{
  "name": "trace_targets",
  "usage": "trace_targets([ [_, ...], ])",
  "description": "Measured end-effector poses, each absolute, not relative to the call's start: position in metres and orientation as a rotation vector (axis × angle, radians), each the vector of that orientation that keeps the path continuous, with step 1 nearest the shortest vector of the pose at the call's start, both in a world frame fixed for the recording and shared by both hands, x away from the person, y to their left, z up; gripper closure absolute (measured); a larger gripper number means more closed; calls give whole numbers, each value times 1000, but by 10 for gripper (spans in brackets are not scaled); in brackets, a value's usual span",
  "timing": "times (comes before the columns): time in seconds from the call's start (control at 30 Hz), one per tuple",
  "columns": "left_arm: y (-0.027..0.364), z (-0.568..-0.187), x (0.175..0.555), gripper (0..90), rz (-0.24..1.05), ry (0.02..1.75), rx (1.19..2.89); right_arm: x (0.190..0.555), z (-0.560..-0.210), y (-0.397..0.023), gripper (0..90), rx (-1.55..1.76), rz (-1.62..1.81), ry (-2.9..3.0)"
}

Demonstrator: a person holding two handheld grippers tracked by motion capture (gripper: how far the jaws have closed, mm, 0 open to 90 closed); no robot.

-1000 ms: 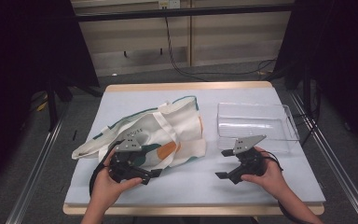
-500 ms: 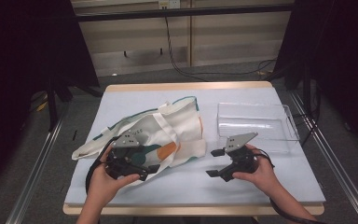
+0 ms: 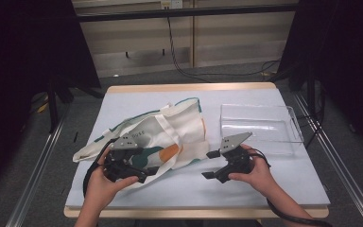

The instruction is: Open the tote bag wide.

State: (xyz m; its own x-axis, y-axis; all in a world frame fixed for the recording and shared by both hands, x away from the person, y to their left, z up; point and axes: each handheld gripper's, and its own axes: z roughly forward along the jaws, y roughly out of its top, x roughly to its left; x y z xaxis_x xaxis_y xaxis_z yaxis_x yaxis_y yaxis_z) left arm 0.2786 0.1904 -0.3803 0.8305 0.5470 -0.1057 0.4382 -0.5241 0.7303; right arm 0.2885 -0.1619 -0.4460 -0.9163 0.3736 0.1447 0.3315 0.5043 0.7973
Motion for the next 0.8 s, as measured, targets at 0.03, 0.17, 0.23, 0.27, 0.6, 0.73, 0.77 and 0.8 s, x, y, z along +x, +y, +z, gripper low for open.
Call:
trace_targets([
  [0.03, 192, -380, 278, 125, 162, 723, 2194, 290, -446, -163, 243, 625, 1414, 2680],
  [0.17, 194, -374, 276, 153, 170, 720, 2205, 291, -444, -165, 262, 651, 1432, 2673],
  [0.23, 195, -372, 277, 155, 170, 718, 2203, 292, -443, -166, 273, 664, 1443, 2669],
  [0.27, 196, -371, 277, 164, 170, 719, 2207, 293, -443, -165, 277, 666, 1446, 2670],
  [0.6, 199, -358, 282, 186, 193, 718, 2213, 296, -443, -152, 305, 656, 1437, 2679],
  [0.73, 201, -357, 283, 186, 200, 723, 2225, 298, -442, -144, 314, 644, 1447, 2676],
  [0.77, 202, -357, 283, 186, 204, 723, 2234, 298, -441, -143, 317, 657, 1453, 2677],
  [0.8, 202, -357, 283, 186, 204, 723, 2234, 299, -440, -141, 318, 646, 1446, 2682],
])
